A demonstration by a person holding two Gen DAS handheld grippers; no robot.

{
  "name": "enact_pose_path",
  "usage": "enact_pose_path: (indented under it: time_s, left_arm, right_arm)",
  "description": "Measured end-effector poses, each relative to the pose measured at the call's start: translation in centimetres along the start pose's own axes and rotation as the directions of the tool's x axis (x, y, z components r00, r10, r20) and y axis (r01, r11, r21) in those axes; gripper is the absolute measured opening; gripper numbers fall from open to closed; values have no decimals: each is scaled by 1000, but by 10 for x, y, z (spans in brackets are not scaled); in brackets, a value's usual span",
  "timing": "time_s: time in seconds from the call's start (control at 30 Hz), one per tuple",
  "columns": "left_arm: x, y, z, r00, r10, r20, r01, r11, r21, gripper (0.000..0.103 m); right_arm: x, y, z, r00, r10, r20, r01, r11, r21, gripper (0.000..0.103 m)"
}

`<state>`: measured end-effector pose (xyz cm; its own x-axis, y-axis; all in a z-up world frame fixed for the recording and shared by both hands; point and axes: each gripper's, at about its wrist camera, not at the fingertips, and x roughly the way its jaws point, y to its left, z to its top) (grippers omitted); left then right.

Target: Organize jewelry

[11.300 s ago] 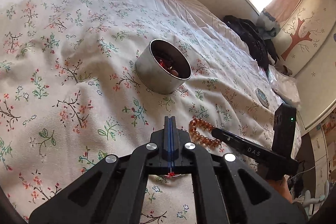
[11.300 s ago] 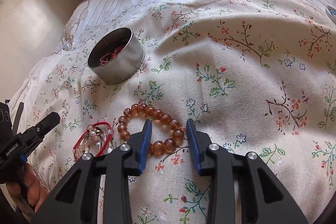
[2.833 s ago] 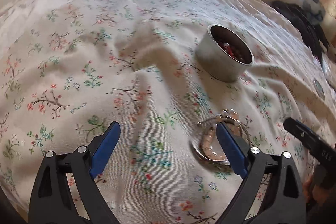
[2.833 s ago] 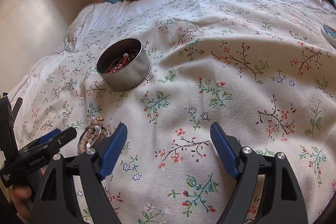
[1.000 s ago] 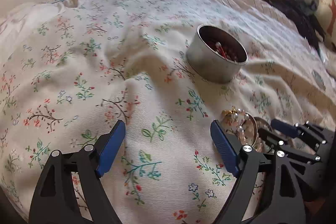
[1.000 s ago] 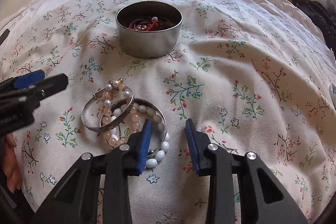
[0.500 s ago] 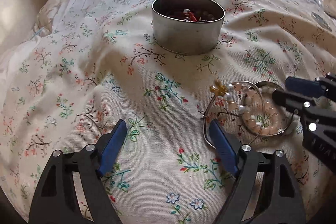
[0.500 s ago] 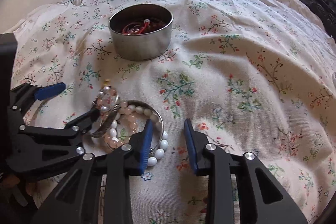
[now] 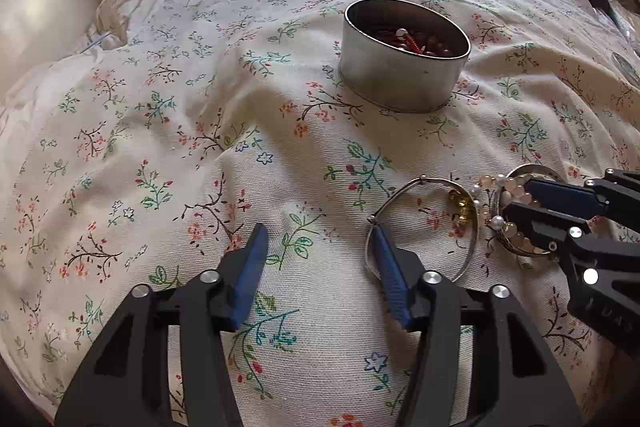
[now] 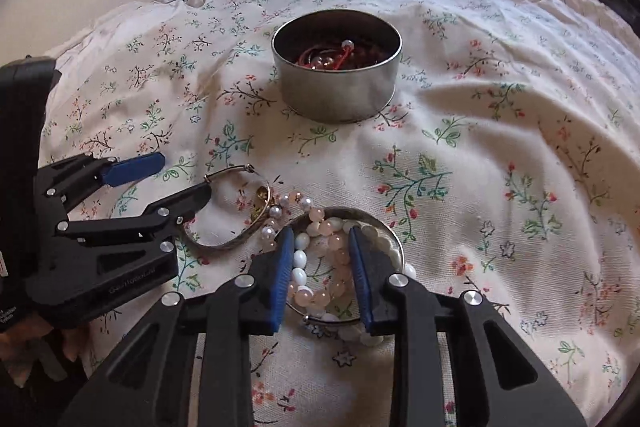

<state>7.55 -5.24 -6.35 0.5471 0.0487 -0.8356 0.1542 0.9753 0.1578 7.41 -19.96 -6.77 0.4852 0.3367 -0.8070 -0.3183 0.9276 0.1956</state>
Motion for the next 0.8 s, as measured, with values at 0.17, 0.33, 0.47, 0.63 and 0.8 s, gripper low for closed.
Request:
enact_pose_path:
  time_s: [0.17,0.33,0.47,0.63,0.8]
  left_arm:
    - [-4,9,1,997,-75,13,76,996,-43,4]
    - [-9,26,-1,983,-177,42,181,974,-137,3]
    - [-16,27,-1,978,-192,81,202,970,-138,3]
    - [-32,28,2,959,-230,164,252,960,-126,3]
    - [-45,29,5,947,-221,231,255,958,-130,3]
  right_arm:
    - [-14,1,-3,999,24,40,-24,1000,12,8]
    - [-37,-7,-3,990,68,122,-76,995,63,8]
    - [-43,-14,-1,981,116,157,-133,986,102,8]
    - [-56,-21,-3,957,187,222,-222,964,146,8]
    - [-74,-27,-6,928,219,301,-277,946,166,8]
